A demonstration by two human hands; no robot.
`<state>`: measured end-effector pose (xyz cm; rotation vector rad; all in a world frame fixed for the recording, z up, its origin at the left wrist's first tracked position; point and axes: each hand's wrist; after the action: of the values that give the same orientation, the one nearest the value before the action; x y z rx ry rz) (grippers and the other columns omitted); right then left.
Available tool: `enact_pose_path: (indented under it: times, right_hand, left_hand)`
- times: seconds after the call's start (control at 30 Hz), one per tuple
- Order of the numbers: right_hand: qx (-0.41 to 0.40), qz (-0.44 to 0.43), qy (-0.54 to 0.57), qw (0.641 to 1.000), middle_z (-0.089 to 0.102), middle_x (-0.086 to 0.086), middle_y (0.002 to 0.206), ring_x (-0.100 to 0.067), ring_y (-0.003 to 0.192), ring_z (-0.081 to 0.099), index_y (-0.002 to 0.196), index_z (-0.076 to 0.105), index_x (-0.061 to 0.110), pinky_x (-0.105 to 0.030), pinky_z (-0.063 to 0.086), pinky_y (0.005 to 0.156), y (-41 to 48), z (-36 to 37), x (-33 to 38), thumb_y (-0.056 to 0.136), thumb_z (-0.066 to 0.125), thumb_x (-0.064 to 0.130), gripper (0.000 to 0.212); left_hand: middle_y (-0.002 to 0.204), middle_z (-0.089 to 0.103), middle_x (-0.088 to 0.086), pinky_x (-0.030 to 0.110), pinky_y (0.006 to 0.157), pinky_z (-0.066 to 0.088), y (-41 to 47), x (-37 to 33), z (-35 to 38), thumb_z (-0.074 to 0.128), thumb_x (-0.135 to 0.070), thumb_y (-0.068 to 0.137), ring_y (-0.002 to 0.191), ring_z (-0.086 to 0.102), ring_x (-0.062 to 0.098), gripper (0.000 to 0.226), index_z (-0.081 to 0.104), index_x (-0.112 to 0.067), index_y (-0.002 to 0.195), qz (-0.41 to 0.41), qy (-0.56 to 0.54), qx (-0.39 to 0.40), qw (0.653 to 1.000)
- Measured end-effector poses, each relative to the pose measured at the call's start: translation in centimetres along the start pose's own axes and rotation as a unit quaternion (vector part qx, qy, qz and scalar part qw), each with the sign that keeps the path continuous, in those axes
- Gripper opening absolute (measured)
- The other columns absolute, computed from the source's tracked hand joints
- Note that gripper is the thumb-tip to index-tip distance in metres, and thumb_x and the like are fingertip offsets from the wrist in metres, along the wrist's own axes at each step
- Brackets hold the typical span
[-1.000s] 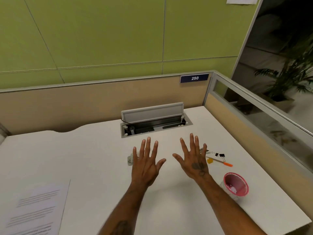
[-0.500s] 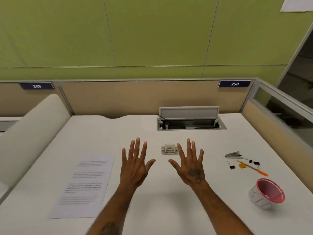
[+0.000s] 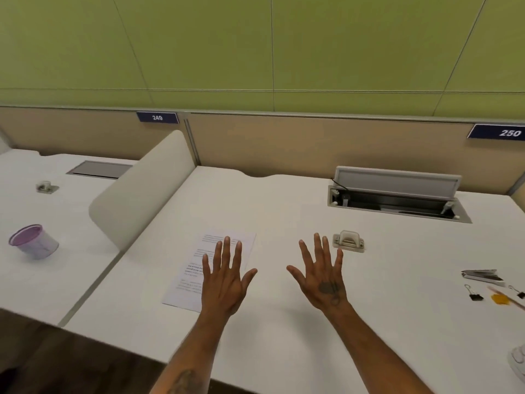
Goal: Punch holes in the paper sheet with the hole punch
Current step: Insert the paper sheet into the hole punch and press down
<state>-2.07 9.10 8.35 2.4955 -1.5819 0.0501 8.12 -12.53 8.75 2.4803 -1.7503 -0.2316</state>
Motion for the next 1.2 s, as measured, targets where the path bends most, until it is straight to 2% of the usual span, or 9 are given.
enact_pose_path:
  times: [0.1,0.27,0.47,0.6,0.67,0.73,0.87,1.0,1.2]
  right_hand:
    - [0.013,-0.007,0.005,1.000,0.014,-0.015,0.161,-0.033,0.149,0.011,0.152,0.025,0.023,-0.061,0.013,0.116,1.1,1.3,2.8,0.090,0.012,0.068,0.078]
    - [0.046,0.006,0.008,0.999,0.017,-0.015,0.160,-0.034,0.148,0.014,0.152,0.027,0.022,-0.062,0.014,0.115,3.2,4.1,8.5,0.091,0.012,0.067,0.077]
    - [0.069,0.041,0.019,0.997,0.032,-0.018,0.155,-0.037,0.143,0.029,0.147,0.039,0.018,-0.063,0.022,0.111,4.7,6.2,14.6,0.093,0.009,0.066,0.078]
    - [0.071,0.068,0.041,0.994,0.030,-0.016,0.156,-0.036,0.145,0.027,0.149,0.036,0.019,-0.059,0.018,0.113,5.6,7.9,17.7,0.094,0.021,0.063,0.072]
    - [0.087,0.088,0.067,0.990,0.016,-0.011,0.162,-0.031,0.149,0.015,0.153,0.020,0.021,-0.053,0.014,0.118,5.9,9.2,18.4,0.094,0.030,0.062,0.072]
    - [0.108,0.120,0.096,0.982,0.014,-0.009,0.162,-0.029,0.148,0.016,0.154,0.012,0.022,-0.046,0.021,0.118,6.0,10.1,18.9,0.095,0.032,0.060,0.073]
    - [0.094,0.208,0.129,0.965,0.042,-0.011,0.142,-0.027,0.125,0.043,0.143,0.035,0.011,-0.038,0.047,0.095,6.6,10.6,19.8,0.094,0.048,0.048,0.063]
    - [0.114,0.323,0.189,0.920,0.051,-0.009,0.125,-0.025,0.116,0.050,0.125,0.049,0.008,-0.035,0.049,0.087,7.4,10.8,20.4,0.090,0.057,0.044,0.051]
    - [0.129,0.385,0.217,0.888,0.056,-0.012,0.119,-0.029,0.110,0.057,0.117,0.054,0.004,-0.035,0.050,0.086,8.2,11.0,21.2,0.086,0.068,0.040,0.050]
  left_hand:
    - [0.161,0.021,0.011,0.055,0.117,0.013,0.5,3.0,0.7,0.023,-0.064,0.093,0.149,0.021,0.029,0.076,0.026,-0.017,0.153,-0.006,-0.004,0.009,1.000]
    - [0.161,0.020,0.011,0.052,0.117,0.007,2.5,9.3,2.4,0.024,-0.064,0.093,0.149,0.018,0.028,0.077,0.024,-0.016,0.153,0.013,-0.002,0.015,1.000]
    - [0.161,0.019,0.012,0.057,0.116,0.017,5.7,15.2,3.8,0.023,-0.064,0.092,0.148,0.020,0.032,0.079,0.024,-0.015,0.153,0.049,-0.003,0.033,0.998]
    - [0.162,0.016,0.011,0.054,0.118,0.013,6.9,17.9,5.4,0.017,-0.067,0.091,0.150,0.017,0.030,0.082,0.020,-0.015,0.154,0.050,-0.013,0.046,0.998]
    - [0.162,0.021,0.012,0.051,0.118,0.015,7.1,18.4,6.2,0.016,-0.069,0.089,0.149,0.021,0.031,0.087,0.023,-0.012,0.154,0.024,-0.032,0.059,0.997]
    - [0.158,0.029,0.016,0.048,0.116,0.024,7.2,18.6,6.6,0.018,-0.070,0.087,0.145,0.028,0.034,0.090,0.029,-0.007,0.151,-0.025,-0.068,0.077,0.994]
    - [0.142,0.045,0.019,0.048,0.101,0.040,7.6,18.7,7.3,0.047,-0.060,0.091,0.131,0.039,0.035,0.078,0.040,-0.002,0.143,-0.153,-0.132,0.101,0.974]
    - [0.123,0.053,0.017,0.045,0.088,0.044,8.5,18.8,7.6,0.055,-0.058,0.088,0.115,0.047,0.034,0.066,0.053,-0.003,0.125,-0.237,-0.133,0.146,0.951]
    - [0.115,0.055,0.017,0.042,0.086,0.047,9.4,18.7,8.0,0.066,-0.056,0.081,0.110,0.051,0.034,0.066,0.055,0.001,0.113,-0.264,-0.132,0.153,0.943]
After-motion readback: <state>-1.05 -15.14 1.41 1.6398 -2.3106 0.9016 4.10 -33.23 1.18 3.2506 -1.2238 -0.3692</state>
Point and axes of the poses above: each hand's wrist, its own y-axis towards the middle knuckle, its own z-axis out of the palm, x = y × z
